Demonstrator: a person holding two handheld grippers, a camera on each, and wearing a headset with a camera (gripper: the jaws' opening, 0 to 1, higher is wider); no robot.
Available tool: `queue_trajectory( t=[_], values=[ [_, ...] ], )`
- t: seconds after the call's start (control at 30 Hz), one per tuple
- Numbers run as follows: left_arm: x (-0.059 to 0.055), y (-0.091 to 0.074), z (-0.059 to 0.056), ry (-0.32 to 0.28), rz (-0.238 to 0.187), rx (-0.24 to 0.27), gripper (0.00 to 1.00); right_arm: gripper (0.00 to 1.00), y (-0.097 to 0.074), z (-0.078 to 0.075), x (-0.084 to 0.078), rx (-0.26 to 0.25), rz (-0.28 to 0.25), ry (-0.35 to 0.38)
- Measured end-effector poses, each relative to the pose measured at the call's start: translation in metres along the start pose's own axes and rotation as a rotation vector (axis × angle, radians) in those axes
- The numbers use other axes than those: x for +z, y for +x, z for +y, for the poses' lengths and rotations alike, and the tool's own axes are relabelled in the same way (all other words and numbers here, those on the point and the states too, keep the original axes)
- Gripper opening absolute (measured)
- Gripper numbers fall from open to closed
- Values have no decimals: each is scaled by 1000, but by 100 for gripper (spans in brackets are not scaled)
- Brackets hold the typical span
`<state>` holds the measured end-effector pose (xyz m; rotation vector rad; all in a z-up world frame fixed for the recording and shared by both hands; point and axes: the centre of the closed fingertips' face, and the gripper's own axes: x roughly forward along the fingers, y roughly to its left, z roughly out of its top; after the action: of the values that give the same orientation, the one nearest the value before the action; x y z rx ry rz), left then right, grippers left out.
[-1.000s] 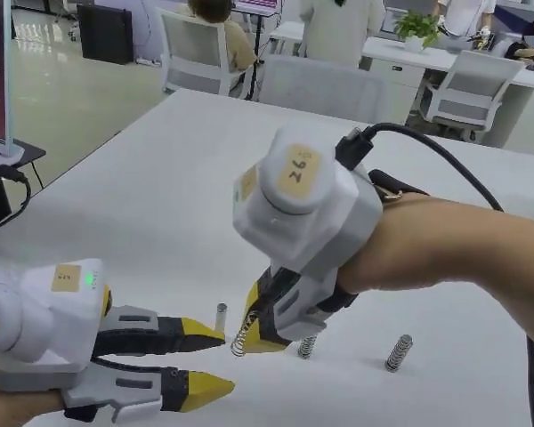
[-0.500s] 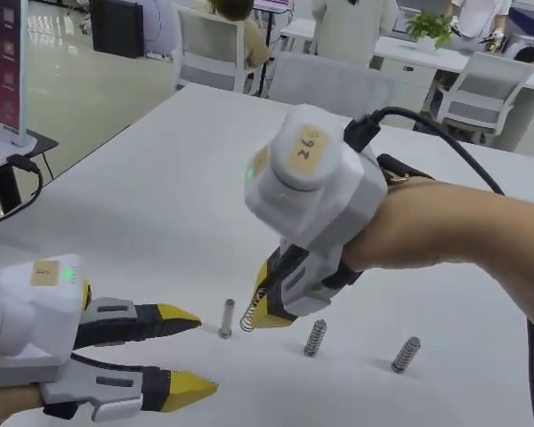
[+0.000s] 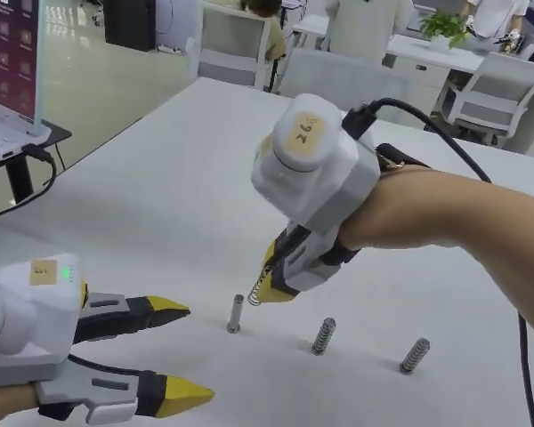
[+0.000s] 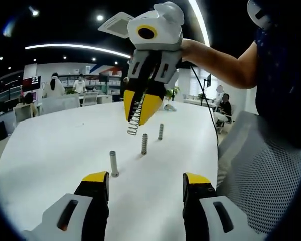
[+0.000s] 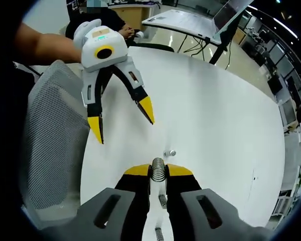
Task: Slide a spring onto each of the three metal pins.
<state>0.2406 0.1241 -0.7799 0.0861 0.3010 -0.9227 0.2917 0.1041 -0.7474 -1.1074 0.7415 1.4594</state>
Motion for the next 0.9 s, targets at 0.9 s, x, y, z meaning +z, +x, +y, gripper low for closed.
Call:
queue_trajectory(
  t=[0.9],
  values=[
    [-7,-4,6,-15,20,17,62,9,43,-24,-2,38,72,4]
  ],
)
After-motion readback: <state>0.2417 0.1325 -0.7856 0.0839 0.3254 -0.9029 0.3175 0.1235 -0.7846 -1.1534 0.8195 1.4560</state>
